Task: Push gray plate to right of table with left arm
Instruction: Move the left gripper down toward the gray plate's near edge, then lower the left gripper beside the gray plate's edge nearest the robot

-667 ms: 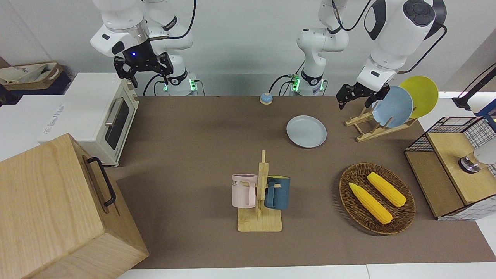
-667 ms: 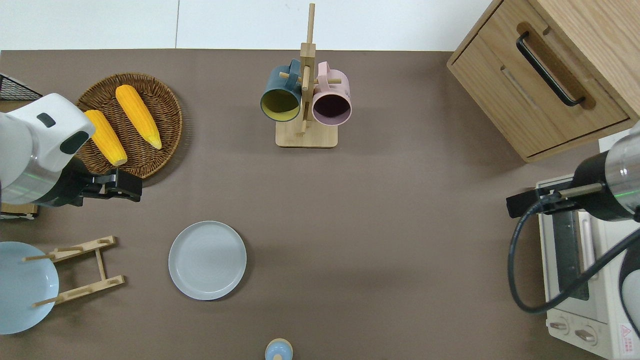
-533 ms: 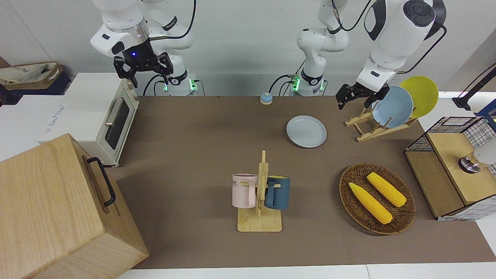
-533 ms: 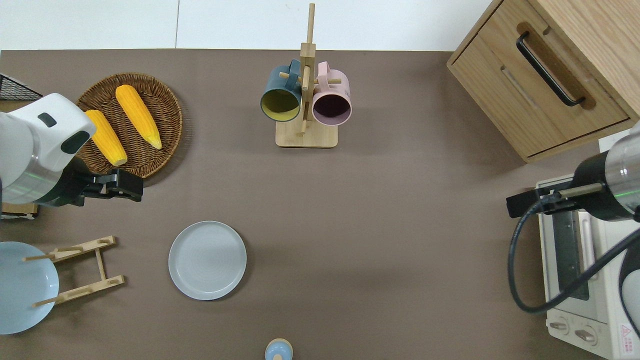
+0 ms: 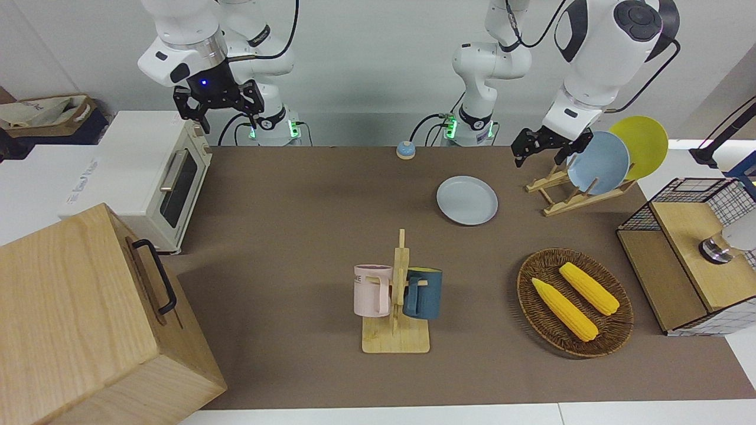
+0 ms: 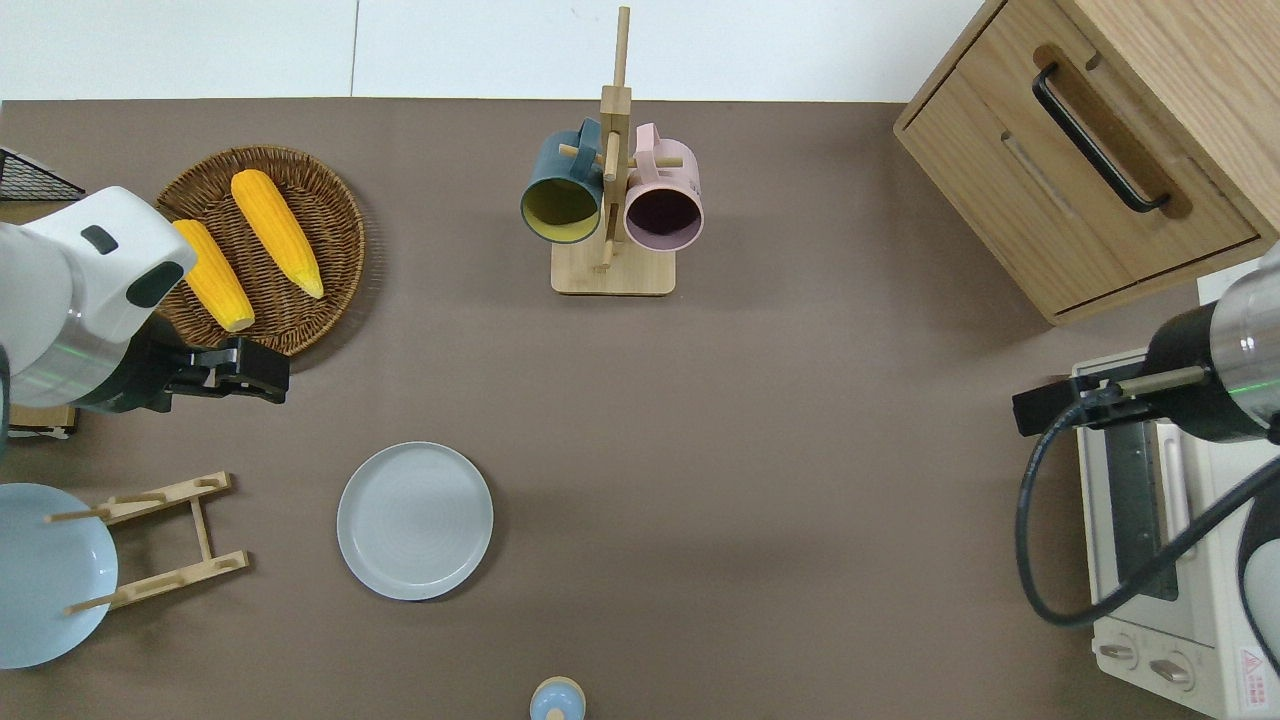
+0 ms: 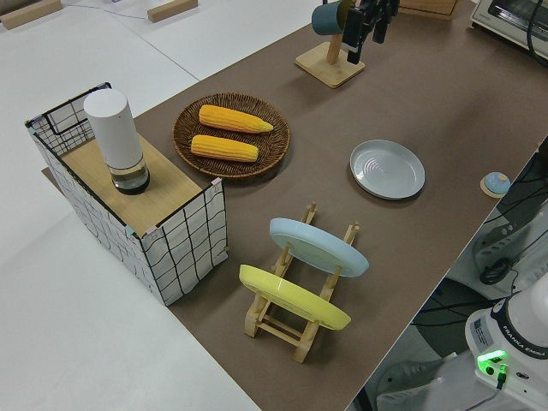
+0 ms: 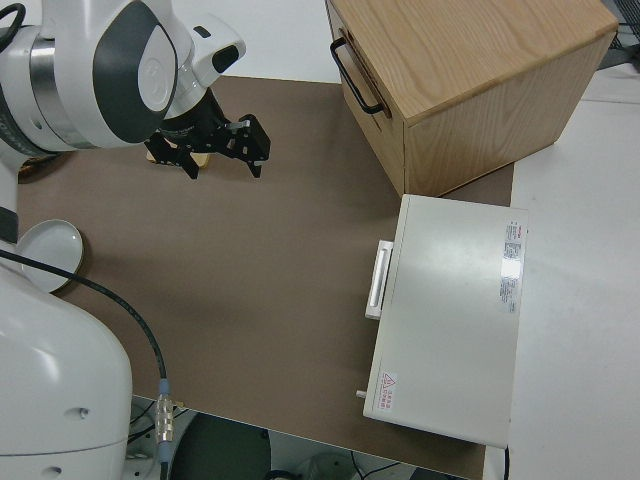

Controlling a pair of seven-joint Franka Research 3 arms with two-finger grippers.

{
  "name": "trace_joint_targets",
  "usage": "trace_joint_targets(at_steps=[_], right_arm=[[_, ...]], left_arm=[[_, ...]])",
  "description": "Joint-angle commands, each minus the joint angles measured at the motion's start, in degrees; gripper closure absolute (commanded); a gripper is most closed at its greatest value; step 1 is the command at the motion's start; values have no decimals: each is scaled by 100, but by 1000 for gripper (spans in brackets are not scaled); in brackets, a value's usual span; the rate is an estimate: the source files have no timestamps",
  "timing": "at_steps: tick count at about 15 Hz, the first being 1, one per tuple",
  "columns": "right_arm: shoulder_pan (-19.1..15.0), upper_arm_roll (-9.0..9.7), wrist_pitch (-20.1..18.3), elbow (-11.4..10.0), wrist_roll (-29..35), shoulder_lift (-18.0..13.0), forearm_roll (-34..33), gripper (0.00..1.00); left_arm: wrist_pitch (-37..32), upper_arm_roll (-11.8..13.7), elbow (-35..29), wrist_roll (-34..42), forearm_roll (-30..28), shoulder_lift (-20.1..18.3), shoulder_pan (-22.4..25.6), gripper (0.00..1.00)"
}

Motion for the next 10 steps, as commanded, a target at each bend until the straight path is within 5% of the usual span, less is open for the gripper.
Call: trace_joint_targets(at_steps=[1, 8, 10], right_arm=[[-113, 96, -89, 50, 74, -17, 33, 17], [-113, 87, -89, 50, 74, -17, 33, 17], [-113, 96, -89, 50, 74, -17, 25, 17]], left_arm=[[-16, 22, -174, 6, -95, -132, -4, 0], [1178, 49, -2694, 41, -130, -1932, 14, 0], [1590, 49, -3336, 33, -130, -2188, 5, 0]])
